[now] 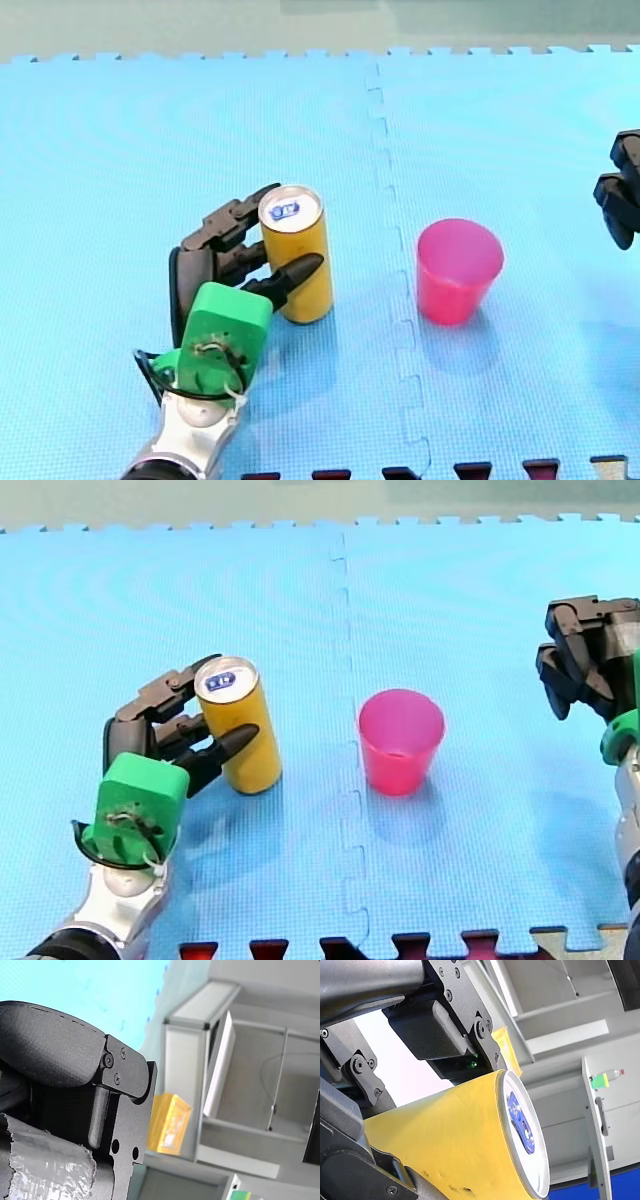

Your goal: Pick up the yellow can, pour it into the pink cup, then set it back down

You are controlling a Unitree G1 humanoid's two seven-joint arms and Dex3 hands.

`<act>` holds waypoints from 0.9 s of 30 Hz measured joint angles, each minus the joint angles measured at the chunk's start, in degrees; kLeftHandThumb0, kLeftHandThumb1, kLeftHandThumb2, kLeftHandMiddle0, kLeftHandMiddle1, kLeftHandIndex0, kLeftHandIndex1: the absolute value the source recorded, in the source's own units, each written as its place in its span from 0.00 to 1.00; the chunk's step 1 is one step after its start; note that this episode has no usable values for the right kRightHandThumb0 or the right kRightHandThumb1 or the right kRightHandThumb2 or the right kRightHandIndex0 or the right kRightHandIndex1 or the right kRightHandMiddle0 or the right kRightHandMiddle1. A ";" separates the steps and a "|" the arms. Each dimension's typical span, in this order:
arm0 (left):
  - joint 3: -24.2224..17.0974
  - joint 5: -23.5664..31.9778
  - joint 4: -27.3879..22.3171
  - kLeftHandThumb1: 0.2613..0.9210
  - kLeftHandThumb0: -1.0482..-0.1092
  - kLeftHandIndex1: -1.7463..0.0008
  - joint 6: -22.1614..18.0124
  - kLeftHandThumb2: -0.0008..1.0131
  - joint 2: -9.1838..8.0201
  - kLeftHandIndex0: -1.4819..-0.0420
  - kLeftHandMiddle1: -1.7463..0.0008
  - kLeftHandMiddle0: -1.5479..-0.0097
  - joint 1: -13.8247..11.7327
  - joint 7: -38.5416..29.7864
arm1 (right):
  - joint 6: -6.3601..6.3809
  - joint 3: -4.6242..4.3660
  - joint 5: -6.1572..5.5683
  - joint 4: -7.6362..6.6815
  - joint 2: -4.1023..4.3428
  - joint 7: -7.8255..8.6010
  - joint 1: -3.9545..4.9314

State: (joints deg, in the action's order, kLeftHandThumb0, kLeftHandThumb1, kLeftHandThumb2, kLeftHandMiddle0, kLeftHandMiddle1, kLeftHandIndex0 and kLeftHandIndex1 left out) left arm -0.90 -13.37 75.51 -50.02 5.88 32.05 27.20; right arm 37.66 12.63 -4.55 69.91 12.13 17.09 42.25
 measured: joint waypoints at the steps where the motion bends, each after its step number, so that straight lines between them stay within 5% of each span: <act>1: 0.24 -0.32 0.00 0.78 0.74 1.00 0.00 0.00 -0.05 0.21 1.00 0.17 0.00 0.53 | 0.00 -0.03 0.03 0.00 -0.01 -0.05 0.00; 4: 1.48 -2.29 -0.03 0.78 0.74 1.00 0.19 0.00 -0.35 0.21 1.00 0.17 0.01 3.09 | 0.01 -0.16 0.22 0.00 -0.02 -0.21 0.01; 9: 5.72 -8.61 -0.38 0.76 0.49 1.00 2.17 0.01 -1.40 0.34 1.00 0.27 0.42 11.76 | 0.03 -0.25 0.35 0.00 -0.05 -0.38 0.01; 16: 7.78 -10.37 -0.29 0.70 0.44 1.00 3.14 0.00 -1.84 0.48 1.00 0.48 0.69 15.26 | 0.03 -0.24 0.33 -0.01 -0.04 -0.47 0.01; 21: 9.25 -11.87 -0.18 0.76 0.19 1.00 3.60 0.01 -2.25 0.59 1.00 0.56 0.69 18.22 | 0.02 -0.24 0.33 0.01 0.01 -0.45 0.08; 27: 10.64 -13.19 -0.02 0.83 0.10 1.00 4.34 0.02 -2.56 0.69 1.00 0.61 0.81 20.84 | -0.02 -0.23 0.33 0.11 0.06 -0.46 0.14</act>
State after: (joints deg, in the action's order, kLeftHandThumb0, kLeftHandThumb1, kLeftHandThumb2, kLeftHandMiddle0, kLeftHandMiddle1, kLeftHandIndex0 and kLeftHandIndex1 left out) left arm 9.74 -26.57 75.49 -45.68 3.32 32.86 48.03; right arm 37.64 12.40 -4.22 70.02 12.18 16.63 42.39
